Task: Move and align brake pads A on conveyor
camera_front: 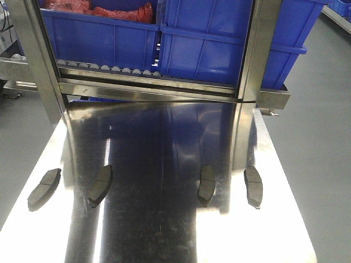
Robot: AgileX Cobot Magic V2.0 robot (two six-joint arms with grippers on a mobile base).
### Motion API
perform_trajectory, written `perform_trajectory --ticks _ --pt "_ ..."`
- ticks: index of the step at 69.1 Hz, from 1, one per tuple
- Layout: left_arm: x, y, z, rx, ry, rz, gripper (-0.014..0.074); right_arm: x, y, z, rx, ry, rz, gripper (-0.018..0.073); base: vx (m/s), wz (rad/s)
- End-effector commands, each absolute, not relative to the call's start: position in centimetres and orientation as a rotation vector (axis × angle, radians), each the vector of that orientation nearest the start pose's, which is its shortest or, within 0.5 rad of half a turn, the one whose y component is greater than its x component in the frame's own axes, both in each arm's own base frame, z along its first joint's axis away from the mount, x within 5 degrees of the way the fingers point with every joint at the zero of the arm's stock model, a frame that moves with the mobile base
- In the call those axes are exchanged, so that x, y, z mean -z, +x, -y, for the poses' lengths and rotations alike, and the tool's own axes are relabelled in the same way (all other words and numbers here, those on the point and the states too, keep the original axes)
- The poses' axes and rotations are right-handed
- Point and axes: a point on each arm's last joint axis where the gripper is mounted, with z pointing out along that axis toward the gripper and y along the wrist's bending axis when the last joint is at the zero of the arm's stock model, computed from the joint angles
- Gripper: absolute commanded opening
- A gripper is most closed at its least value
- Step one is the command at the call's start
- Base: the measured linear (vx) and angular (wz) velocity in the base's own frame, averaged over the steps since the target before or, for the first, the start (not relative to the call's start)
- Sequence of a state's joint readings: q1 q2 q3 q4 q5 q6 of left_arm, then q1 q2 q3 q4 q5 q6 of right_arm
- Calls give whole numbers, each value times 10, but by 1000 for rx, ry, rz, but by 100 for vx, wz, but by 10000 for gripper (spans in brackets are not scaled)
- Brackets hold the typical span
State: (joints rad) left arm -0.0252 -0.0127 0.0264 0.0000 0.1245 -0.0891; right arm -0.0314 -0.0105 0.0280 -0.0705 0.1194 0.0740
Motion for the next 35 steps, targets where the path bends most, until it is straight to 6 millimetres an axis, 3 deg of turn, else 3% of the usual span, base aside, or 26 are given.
perform_trajectory --ticks 1,35 --pt "-196 56 2 101 -50 -1548 -6 -197 56 2 35 24 -1545 -12 0 0" --pt "-196 56 2 101 -50 -1548 -6 -197 56 2 35 24 -1545 -12 0 0"
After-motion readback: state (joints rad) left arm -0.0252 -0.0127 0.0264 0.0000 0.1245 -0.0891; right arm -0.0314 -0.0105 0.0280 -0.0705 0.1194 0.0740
